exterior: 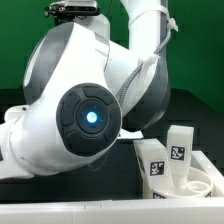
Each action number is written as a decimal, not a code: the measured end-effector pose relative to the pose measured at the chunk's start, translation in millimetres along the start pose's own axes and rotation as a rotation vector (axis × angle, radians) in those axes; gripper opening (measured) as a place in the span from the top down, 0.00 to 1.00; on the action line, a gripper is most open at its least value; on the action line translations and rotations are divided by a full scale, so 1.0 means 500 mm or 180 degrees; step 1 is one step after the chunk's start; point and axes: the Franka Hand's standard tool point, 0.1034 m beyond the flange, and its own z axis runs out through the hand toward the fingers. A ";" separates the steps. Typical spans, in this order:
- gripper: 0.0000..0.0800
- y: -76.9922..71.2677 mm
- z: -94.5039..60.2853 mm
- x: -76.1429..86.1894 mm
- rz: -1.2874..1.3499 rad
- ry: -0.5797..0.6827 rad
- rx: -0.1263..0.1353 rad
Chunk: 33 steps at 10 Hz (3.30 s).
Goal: Assemble stool
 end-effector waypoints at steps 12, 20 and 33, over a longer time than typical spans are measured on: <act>0.35 0.003 -0.054 -0.081 -0.1115 0.0231 -0.0040; 0.19 -0.045 -0.032 -0.024 -0.0995 0.0265 -0.0429; 0.19 -0.036 0.052 -0.014 -0.0984 0.0356 -0.0516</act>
Offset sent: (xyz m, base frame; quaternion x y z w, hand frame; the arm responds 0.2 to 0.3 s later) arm 0.0038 0.0112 0.0326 0.0265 0.0686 0.0796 0.9941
